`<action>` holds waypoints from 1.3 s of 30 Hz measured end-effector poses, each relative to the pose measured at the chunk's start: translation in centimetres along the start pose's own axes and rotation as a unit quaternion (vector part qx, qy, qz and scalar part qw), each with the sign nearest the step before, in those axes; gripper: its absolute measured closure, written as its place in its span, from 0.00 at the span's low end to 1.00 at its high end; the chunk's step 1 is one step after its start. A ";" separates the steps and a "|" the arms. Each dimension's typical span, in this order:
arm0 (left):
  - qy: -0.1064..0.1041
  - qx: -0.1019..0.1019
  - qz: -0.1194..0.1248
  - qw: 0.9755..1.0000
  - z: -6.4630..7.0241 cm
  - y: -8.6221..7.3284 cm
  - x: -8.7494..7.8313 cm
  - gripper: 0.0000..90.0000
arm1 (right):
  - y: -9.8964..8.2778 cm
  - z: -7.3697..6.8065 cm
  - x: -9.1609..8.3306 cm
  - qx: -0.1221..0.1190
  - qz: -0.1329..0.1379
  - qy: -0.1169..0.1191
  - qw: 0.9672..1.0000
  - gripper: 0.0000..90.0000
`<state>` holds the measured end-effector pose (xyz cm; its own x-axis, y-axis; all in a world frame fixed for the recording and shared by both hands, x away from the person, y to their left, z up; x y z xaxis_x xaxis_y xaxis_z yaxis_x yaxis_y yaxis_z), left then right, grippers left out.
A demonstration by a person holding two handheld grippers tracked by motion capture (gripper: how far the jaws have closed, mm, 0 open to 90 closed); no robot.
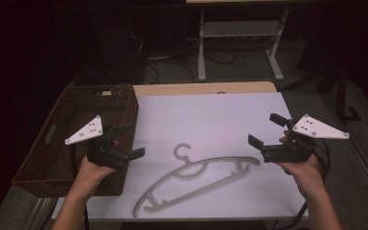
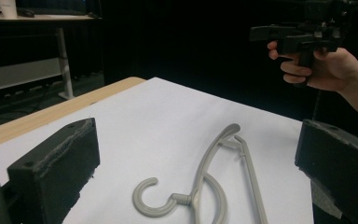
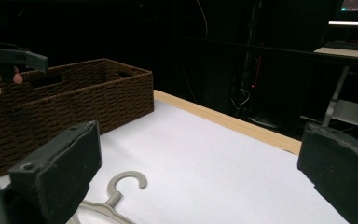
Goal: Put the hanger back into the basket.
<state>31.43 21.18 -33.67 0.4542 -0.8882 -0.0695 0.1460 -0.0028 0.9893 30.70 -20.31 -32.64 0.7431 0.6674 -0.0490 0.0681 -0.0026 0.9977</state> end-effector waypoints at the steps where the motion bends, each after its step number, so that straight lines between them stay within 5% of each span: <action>1: 0.001 0.001 -0.002 1.000 0.1 0.0 0.1 0.00 | 0.0 0.0 0.0 0.000 0.000 0.000 1.000 0.00; 24: -0.027 0.003 -0.070 0.997 2.8 -2.2 3.8 0.00 | -2.2 -1.5 1.6 -0.014 -0.082 0.024 0.996 0.00; 39: -0.030 -0.010 -0.082 0.996 3.1 -4.2 5.2 0.00 | -3.7 -3.0 2.9 -0.008 -0.121 0.050 0.991 0.00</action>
<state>30.44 15.17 -37.79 0.3689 -0.9025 -0.2225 0.2311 -0.1428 0.9624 30.58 -16.12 -36.35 0.6369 0.7174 -0.2823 0.2243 0.1779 0.9582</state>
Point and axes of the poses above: each handheld gripper's, and its own axes: x roughly forward along the jaws, y roughly out of its top, z roughly to its right, the point moved 5 cm from there along x, roughly forward along the jaws, and after that the axes turned 7 degrees about z, right-handed, at the moved point
